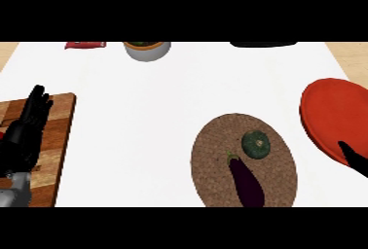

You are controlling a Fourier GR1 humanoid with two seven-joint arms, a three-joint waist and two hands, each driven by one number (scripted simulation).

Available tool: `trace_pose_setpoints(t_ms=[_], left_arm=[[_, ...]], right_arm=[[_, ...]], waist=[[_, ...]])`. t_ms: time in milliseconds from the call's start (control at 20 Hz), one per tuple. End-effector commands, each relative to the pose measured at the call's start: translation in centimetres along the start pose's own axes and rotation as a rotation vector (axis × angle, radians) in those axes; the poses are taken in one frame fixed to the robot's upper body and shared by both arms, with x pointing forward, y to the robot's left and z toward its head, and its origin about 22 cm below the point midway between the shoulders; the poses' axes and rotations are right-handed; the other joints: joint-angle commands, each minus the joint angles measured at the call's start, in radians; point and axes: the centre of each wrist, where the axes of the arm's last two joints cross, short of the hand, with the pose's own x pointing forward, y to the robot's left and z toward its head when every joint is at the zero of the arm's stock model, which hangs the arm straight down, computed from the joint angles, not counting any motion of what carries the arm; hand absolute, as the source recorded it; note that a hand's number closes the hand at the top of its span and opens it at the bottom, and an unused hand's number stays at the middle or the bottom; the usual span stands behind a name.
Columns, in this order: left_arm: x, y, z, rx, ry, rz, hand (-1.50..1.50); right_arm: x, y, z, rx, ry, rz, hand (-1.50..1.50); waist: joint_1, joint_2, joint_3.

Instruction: Pick the squash from the placemat and place it in the bowl

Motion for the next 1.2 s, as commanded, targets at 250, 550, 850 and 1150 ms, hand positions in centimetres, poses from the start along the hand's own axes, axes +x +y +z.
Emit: trace_pose_setpoints(t_ms=[250, 550, 850, 1150], left_arm=[[1.2, 0.2, -0.5, -0.007, 0.014, -0.034, 0.0], [1.8, 0.3, -1.2, -0.038, 0.012, -0.023, 0.0], [2.3, -2.7, -0.8, -0.07, 0.011, -0.007, 0.0], [2.8, -2.4, -1.6, -0.093, -0.021, -0.027, 0.0]], right_arm=[[1.8, 3.5, 11.1, -0.108, 0.072, 0.102, -1.5], [6.2, 1.6, 13.6, -0.165, 0.148, 0.139, -1.5], [12.9, -1.9, 12.3, -0.142, 0.188, 0.262, -1.5], [14.9, 0.1, 9.9, 0.114, 0.308, 0.457, -1.5]], waist=[[0.021, 0.003, 0.002], [0.04, 0.01, 0.002], [0.073, 0.012, 0.007], [0.113, 0.021, 0.007]])
